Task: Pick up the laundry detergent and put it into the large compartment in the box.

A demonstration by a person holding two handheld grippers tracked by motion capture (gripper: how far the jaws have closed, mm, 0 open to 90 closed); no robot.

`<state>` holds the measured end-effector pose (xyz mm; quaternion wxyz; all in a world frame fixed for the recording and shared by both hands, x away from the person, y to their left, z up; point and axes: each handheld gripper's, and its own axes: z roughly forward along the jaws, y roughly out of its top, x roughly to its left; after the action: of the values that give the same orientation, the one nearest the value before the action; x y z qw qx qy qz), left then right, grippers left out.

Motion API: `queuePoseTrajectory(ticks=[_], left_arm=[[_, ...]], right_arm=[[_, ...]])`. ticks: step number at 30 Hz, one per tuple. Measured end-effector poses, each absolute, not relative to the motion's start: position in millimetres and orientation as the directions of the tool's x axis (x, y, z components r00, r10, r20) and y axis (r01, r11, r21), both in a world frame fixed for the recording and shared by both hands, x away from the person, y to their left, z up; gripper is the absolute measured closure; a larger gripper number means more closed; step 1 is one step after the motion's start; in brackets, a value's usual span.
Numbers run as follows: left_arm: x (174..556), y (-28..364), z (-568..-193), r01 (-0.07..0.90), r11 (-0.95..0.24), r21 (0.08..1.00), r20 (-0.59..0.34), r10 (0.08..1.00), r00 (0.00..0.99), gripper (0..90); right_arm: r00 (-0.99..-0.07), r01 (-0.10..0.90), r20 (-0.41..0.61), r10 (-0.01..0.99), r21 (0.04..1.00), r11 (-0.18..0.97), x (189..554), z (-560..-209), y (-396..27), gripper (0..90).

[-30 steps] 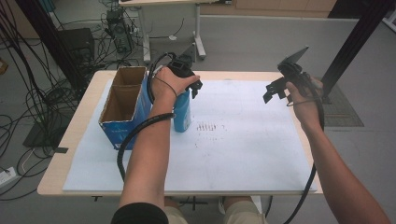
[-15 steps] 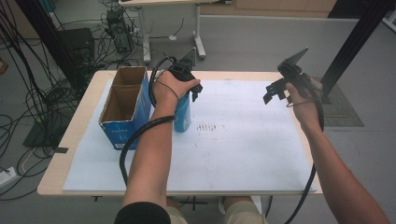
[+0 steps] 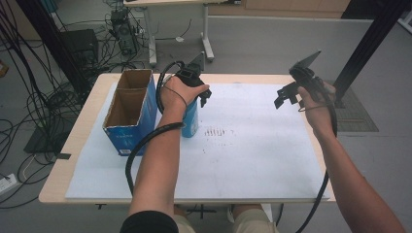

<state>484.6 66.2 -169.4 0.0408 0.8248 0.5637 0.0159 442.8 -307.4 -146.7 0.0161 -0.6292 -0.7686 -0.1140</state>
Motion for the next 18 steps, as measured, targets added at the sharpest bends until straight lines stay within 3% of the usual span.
queuePoseTrajectory(ticks=[18], left_arm=[[485.1, 62.6, -169.8, 0.928, -0.363, 0.082, -0.006, 0.931, 0.365, 4.8]], right_arm=[[-0.204, 0.972, 0.172, 0.964, 0.155, 0.177, 442.6, -147.3, -309.7, 4.4]])
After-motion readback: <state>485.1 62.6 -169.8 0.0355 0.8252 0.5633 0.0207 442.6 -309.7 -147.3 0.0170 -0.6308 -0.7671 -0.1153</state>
